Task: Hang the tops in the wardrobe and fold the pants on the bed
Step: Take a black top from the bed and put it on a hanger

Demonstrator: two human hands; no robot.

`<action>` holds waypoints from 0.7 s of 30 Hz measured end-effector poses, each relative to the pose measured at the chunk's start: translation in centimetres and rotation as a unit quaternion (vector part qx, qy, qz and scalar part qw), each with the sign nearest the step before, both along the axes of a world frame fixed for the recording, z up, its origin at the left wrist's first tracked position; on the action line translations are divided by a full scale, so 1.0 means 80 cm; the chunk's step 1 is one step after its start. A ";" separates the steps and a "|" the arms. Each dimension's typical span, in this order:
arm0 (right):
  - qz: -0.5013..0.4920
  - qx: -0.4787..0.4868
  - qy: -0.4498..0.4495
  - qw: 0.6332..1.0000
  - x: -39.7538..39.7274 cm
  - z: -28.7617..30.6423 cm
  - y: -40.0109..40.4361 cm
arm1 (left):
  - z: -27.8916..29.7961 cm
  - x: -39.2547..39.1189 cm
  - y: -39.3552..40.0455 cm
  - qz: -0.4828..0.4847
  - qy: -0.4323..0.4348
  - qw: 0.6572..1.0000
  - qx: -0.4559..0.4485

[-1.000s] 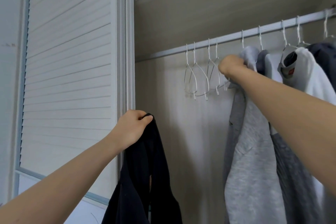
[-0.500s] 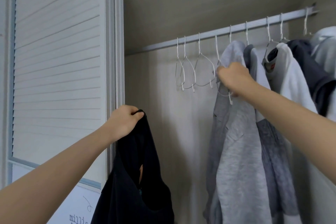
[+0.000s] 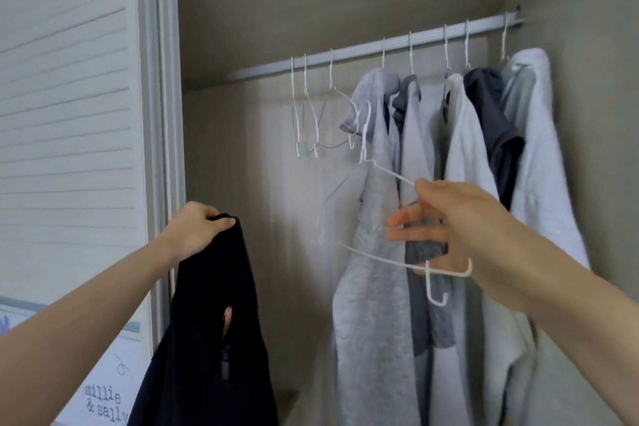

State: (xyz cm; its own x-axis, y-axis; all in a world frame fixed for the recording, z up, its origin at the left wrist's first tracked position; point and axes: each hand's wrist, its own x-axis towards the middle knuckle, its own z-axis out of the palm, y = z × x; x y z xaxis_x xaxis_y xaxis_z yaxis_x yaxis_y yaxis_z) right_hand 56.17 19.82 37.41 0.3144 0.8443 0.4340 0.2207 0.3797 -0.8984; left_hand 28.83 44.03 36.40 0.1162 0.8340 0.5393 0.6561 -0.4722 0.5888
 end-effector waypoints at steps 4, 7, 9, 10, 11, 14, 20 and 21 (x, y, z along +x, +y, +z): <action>0.133 -0.011 0.018 0.991 0.017 -0.014 -0.050 | -0.007 0.008 0.000 0.019 0.006 1.000 -0.011; 0.240 -0.048 0.044 0.969 0.024 -0.023 -0.066 | -0.005 0.012 -0.005 -0.008 -0.023 0.998 -0.049; 0.287 -0.063 0.058 0.954 0.027 -0.027 -0.066 | -0.001 0.012 -0.009 -0.023 -0.041 0.997 -0.068; 0.302 -0.064 0.061 0.949 0.029 -0.028 -0.066 | 0.001 0.013 -0.011 -0.024 -0.039 0.997 -0.069; 0.313 -0.062 0.061 0.946 0.033 -0.029 -0.067 | 0.002 0.012 -0.011 -0.023 -0.030 0.997 -0.067; 0.328 -0.057 0.058 0.941 0.044 -0.024 -0.071 | 0.004 0.009 -0.013 -0.007 -0.008 0.998 -0.058; 0.330 -0.066 0.056 0.940 0.040 -0.025 -0.071 | -0.007 -0.005 -0.017 -0.047 -0.062 0.995 -0.062; 0.316 -0.065 0.054 0.945 0.037 -0.027 -0.070 | -0.008 -0.007 -0.019 -0.058 -0.065 0.994 -0.065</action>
